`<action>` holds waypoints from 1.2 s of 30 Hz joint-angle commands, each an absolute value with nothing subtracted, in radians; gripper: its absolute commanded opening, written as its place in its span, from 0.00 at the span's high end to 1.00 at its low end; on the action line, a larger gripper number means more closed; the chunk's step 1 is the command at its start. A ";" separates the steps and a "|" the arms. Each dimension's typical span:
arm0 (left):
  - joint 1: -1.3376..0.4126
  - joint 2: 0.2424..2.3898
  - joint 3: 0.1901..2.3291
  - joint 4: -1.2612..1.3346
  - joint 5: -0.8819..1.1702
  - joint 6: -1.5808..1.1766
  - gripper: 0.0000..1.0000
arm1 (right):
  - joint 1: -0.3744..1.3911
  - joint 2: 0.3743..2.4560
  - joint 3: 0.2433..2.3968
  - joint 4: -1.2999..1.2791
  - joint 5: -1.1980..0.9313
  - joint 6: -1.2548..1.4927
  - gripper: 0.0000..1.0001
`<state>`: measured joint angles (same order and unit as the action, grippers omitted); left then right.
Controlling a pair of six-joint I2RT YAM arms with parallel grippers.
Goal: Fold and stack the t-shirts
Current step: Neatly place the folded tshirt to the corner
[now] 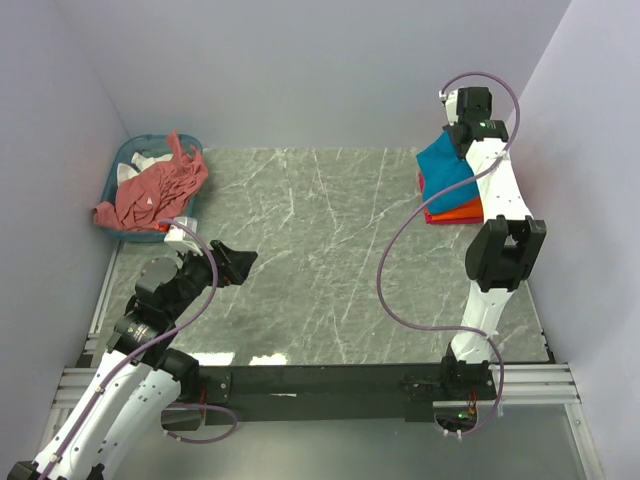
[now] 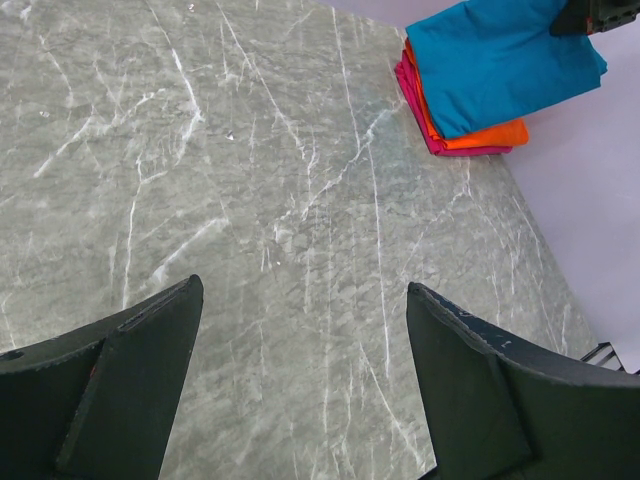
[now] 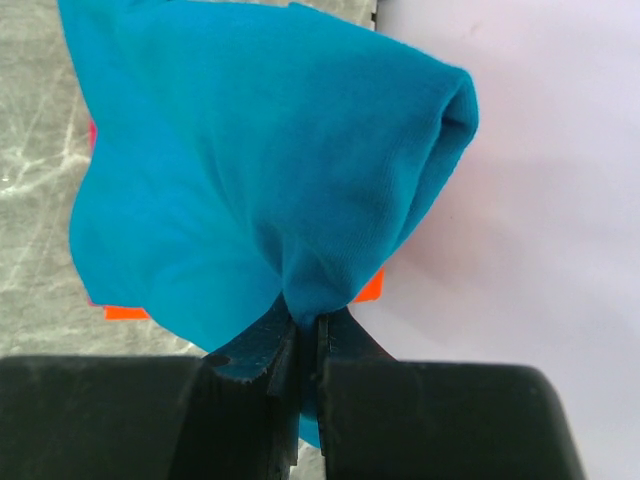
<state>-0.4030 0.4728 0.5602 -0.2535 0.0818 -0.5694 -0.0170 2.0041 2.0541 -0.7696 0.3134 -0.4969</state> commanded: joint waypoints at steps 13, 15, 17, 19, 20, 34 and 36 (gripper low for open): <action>-0.399 0.469 0.563 -0.229 0.084 -0.563 0.12 | -0.090 2.098 2.048 -0.638 0.410 -0.551 1.00; -0.400 0.472 0.563 -0.229 0.084 -0.563 0.12 | -0.097 2.114 2.048 -0.624 0.423 -0.557 1.00; -0.400 0.472 0.564 -0.230 0.083 -0.561 0.12 | -0.100 2.128 2.048 -0.614 0.429 -0.561 1.00; -0.400 0.474 0.565 -0.232 0.083 -0.561 0.12 | -0.107 2.135 2.046 -0.603 0.436 -0.564 1.00; -0.400 0.476 0.565 -0.232 0.083 -0.561 0.12 | -0.109 2.144 2.046 -0.598 0.436 -0.568 1.00; -0.400 0.495 0.566 -0.232 0.084 -0.560 0.12 | -0.126 2.207 2.063 -0.546 0.453 -0.589 1.00; -0.400 0.499 0.566 -0.230 0.083 -0.560 0.12 | -0.127 2.212 2.068 -0.540 0.456 -0.594 1.00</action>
<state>-0.4030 0.4908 0.5602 -0.2535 0.0818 -0.5694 -0.1158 2.2139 2.0415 -0.5941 0.4294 -0.5800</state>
